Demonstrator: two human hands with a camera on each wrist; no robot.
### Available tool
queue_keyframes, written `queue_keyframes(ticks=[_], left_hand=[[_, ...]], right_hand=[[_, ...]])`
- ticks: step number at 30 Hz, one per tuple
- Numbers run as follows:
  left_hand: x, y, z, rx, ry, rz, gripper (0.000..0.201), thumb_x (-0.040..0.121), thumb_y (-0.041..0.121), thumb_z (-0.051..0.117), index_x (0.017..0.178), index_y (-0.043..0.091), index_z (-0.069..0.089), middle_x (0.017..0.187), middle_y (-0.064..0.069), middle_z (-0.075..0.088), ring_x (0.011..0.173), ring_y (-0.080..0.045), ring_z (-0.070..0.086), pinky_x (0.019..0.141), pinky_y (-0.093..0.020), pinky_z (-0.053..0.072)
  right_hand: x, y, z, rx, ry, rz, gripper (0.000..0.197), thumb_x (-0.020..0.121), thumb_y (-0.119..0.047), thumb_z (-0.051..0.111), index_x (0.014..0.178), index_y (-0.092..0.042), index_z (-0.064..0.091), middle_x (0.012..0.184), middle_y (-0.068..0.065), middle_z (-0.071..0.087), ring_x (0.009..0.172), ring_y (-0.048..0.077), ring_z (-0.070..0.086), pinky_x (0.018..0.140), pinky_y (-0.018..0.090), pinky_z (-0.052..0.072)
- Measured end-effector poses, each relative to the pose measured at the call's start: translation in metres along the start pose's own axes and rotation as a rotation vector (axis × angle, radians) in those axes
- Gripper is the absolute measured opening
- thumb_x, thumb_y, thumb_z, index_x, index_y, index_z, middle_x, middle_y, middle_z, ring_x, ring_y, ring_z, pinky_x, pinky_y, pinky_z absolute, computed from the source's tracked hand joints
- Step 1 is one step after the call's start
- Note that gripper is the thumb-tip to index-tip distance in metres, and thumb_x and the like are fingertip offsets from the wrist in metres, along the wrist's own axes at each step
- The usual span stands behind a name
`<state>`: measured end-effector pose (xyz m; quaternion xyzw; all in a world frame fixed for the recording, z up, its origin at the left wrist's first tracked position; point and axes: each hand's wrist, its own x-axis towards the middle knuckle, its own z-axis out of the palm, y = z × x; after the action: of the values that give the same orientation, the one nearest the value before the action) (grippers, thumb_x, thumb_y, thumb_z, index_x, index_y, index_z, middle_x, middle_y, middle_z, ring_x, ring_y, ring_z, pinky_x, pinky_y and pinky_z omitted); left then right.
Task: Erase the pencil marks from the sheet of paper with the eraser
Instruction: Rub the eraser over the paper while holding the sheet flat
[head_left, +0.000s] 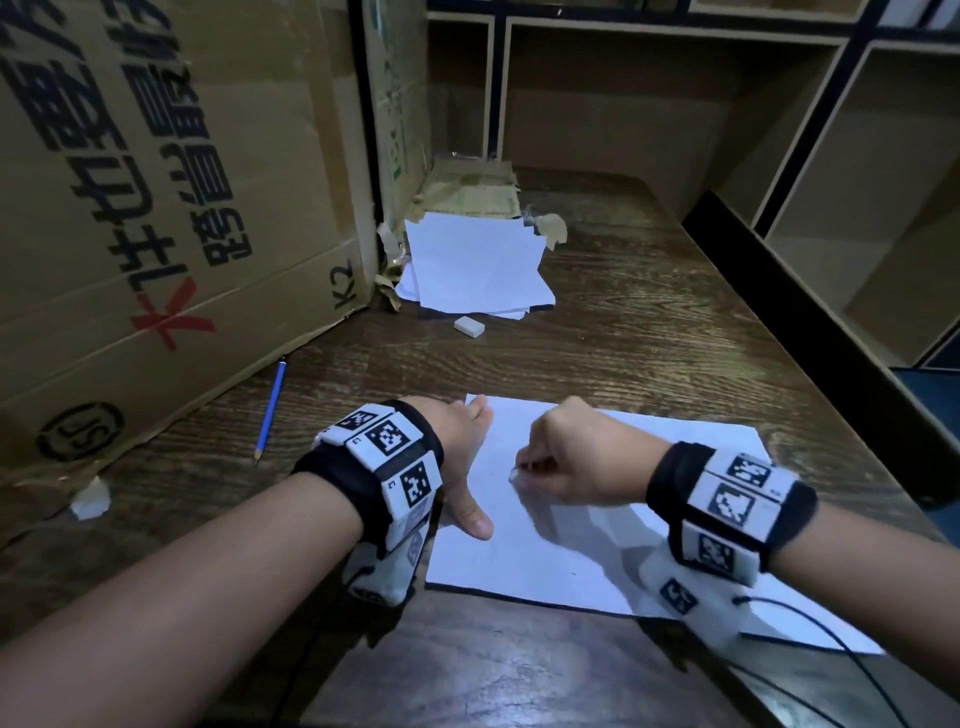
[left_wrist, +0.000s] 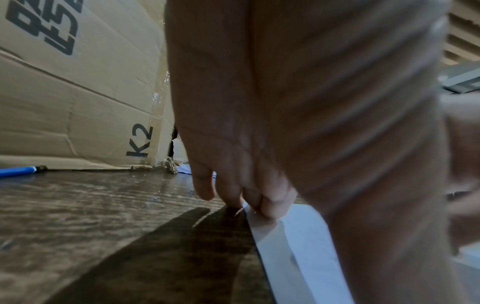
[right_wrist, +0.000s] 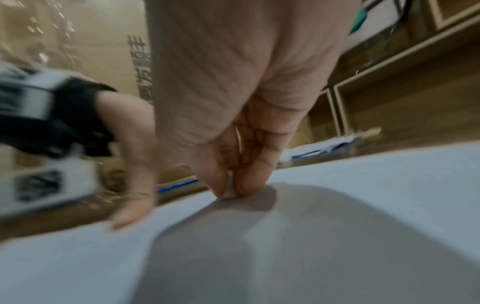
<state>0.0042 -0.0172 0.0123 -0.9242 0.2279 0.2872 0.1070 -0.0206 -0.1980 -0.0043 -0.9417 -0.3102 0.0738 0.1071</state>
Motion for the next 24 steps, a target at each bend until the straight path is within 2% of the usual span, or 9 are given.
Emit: queue_keyframes(ticks=[2,4,8,13,16,18,20,23,24], left_hand=[[-0.001,0.001,-0.001,-0.011,0.002,0.001,0.140,0.071,0.068,0.076,0.156,0.011,-0.021,0.165,0.000,-0.022,0.154,-0.015,-0.003,0.120,-0.032,0.016],[-0.002,0.001,-0.002,-0.013,0.011,0.002,0.140,0.072,0.066,0.076,0.156,0.010,-0.020,0.166,0.000,-0.021,0.154,-0.015,-0.002,0.120,-0.033,0.017],[-0.002,0.002,0.000,-0.007,0.025,0.009,0.140,0.072,0.066,0.076,0.157,0.009,-0.018,0.166,-0.002,-0.020,0.154,-0.016,-0.001,0.120,-0.032,0.016],[-0.005,0.001,0.001,-0.050,0.045,0.029,0.136,0.073,0.064,0.077,0.158,0.007,-0.011,0.167,-0.004,-0.016,0.154,-0.017,0.002,0.122,-0.036,0.019],[-0.004,-0.002,0.003,-0.063,0.044,0.036,0.137,0.073,0.063,0.077,0.157,0.007,-0.015,0.166,-0.003,-0.019,0.154,-0.016,-0.002,0.123,-0.035,0.015],[-0.005,-0.002,0.004,-0.079,0.039,0.042,0.137,0.073,0.064,0.077,0.157,0.008,-0.016,0.166,-0.003,-0.019,0.154,-0.016,-0.003,0.124,-0.035,0.014],[-0.005,-0.003,0.006,-0.093,0.058,0.048,0.135,0.070,0.064,0.079,0.159,0.006,-0.005,0.168,-0.006,-0.011,0.154,-0.020,0.006,0.122,-0.037,0.019],[-0.005,-0.003,0.013,-0.111,0.161,0.067,0.100,0.068,0.062,0.081,0.142,0.007,0.040,0.164,-0.009,0.018,0.141,-0.026,0.035,0.110,-0.038,0.037],[-0.005,-0.003,0.016,-0.100,0.182,0.088,0.097,0.068,0.062,0.082,0.140,0.009,0.043,0.164,-0.006,0.018,0.139,-0.025,0.037,0.109,-0.036,0.038]], right_hand=[[0.008,0.022,-0.008,0.001,0.083,0.084,0.035,0.083,-0.024,0.060,0.056,-0.003,0.054,0.050,0.012,0.050,0.049,0.020,0.031,0.050,0.033,0.048],[0.010,0.026,-0.008,-0.004,0.109,0.128,0.031,0.079,-0.026,0.056,0.058,-0.003,0.057,0.050,0.011,0.052,0.049,0.024,0.038,0.053,0.039,0.054],[-0.004,-0.015,0.003,0.013,-0.013,-0.042,0.030,0.084,-0.022,0.060,0.060,-0.005,0.059,0.053,0.010,0.052,0.051,0.024,0.033,0.053,0.031,0.036],[0.009,0.025,-0.010,0.007,0.108,0.137,0.033,0.077,-0.019,0.058,0.050,-0.006,0.044,0.046,0.006,0.035,0.051,0.025,0.028,0.048,0.036,0.038],[0.010,0.003,-0.002,0.033,0.045,0.069,0.032,0.077,-0.020,0.059,0.050,-0.009,0.045,0.047,0.007,0.041,0.051,0.023,0.031,0.050,0.039,0.041],[0.008,-0.013,0.006,0.044,-0.008,0.012,0.029,0.083,-0.022,0.059,0.057,-0.008,0.057,0.051,0.006,0.052,0.052,0.022,0.039,0.056,0.040,0.046],[0.011,-0.009,0.007,0.097,-0.005,0.020,0.025,0.087,-0.025,0.061,0.069,-0.012,0.071,0.059,0.002,0.065,0.056,0.019,0.051,0.062,0.037,0.050],[0.011,0.000,0.006,0.149,-0.001,0.006,0.021,0.090,-0.028,0.065,0.080,-0.016,0.078,0.065,0.000,0.071,0.060,0.018,0.056,0.064,0.035,0.051],[0.010,0.000,0.007,0.154,0.008,-0.009,0.021,0.090,-0.028,0.065,0.080,-0.015,0.078,0.064,0.003,0.070,0.060,0.021,0.055,0.064,0.036,0.051]])
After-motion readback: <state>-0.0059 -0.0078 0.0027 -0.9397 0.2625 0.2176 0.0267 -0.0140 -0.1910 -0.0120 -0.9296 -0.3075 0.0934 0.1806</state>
